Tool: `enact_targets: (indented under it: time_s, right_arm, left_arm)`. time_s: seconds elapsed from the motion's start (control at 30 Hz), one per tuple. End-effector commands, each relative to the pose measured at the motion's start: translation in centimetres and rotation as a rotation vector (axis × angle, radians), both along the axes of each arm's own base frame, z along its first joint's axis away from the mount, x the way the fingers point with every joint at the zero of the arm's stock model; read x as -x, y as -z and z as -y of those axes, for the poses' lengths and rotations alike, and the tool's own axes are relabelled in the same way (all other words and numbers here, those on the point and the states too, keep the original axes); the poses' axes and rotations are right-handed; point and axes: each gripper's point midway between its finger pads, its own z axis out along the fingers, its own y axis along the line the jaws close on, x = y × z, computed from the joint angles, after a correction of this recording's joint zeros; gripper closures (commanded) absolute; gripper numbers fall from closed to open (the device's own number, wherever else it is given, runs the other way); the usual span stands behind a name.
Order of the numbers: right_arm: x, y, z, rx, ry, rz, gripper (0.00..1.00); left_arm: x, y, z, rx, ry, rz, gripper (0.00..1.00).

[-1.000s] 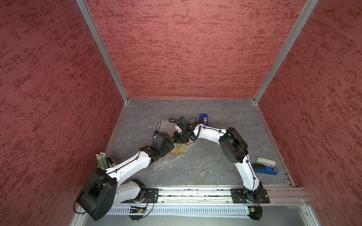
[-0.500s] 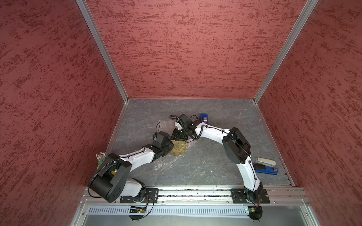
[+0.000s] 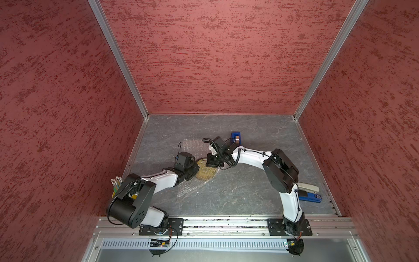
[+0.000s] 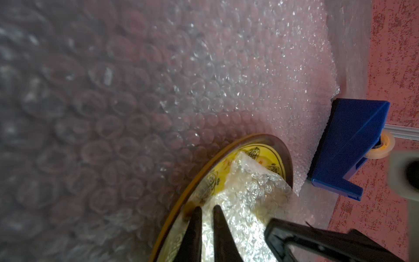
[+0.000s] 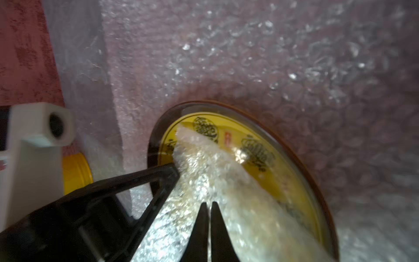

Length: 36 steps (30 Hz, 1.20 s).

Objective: Wrap dinner plates in bubble wrap
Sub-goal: Wrap the plate in the bubble wrap.

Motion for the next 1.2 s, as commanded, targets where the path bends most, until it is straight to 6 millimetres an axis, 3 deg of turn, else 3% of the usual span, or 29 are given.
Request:
enact_targets:
  time_s: [0.0,0.1,0.2,0.3,0.4,0.47,0.6,0.7,0.87,1.03,1.17]
  right_arm:
    - [-0.9,0.4,-0.5,-0.013,0.016,0.017,0.93]
    - [-0.7,1.4,-0.3,-0.001,0.02,0.004,0.94]
    - [-0.2,2.5,0.2,0.016,0.029,-0.02,0.95]
    - [0.2,3.3,0.7,0.035,0.042,-0.037,0.95]
    - [0.3,3.8,1.2,0.054,0.053,-0.044,0.97]
    - [0.2,4.0,1.3,0.058,0.059,-0.047,0.97]
    - [0.1,4.5,1.1,0.056,0.066,-0.052,0.98]
    - [0.0,4.7,0.9,0.051,0.065,-0.056,0.98]
    - [0.0,4.8,0.9,0.047,0.062,-0.059,0.99]
    - [0.1,5.1,0.9,0.048,0.06,-0.067,0.99]
    - [0.0,4.8,0.9,0.041,0.059,-0.063,1.0]
  left_arm:
    - [0.4,0.2,-0.3,-0.019,0.016,-0.023,0.86]
    - [0.4,-0.1,-0.7,-0.025,0.009,-0.025,0.85]
    - [-0.2,-1.2,-1.3,-0.044,0.006,-0.019,0.69]
    - [-2.0,-3.9,-2.7,-0.09,-0.011,0.026,0.54]
    - [-4.7,-7.0,-5.0,-0.122,-0.052,0.087,0.47]
    - [-6.4,-7.9,-7.1,-0.114,-0.101,0.088,0.42]
    - [-10.2,-6.3,-9.9,-0.087,-0.125,-0.006,0.42]
    - [-12.5,-3.9,-10.0,-0.036,-0.095,-0.065,0.49]
    - [-15.2,-1.9,-10.6,-0.043,-0.06,-0.063,0.59]
    - [-16.2,-1.1,-11.0,-0.05,-0.045,-0.055,0.57]
    - [-15.8,0.9,-10.8,-0.072,-0.012,-0.105,0.63]
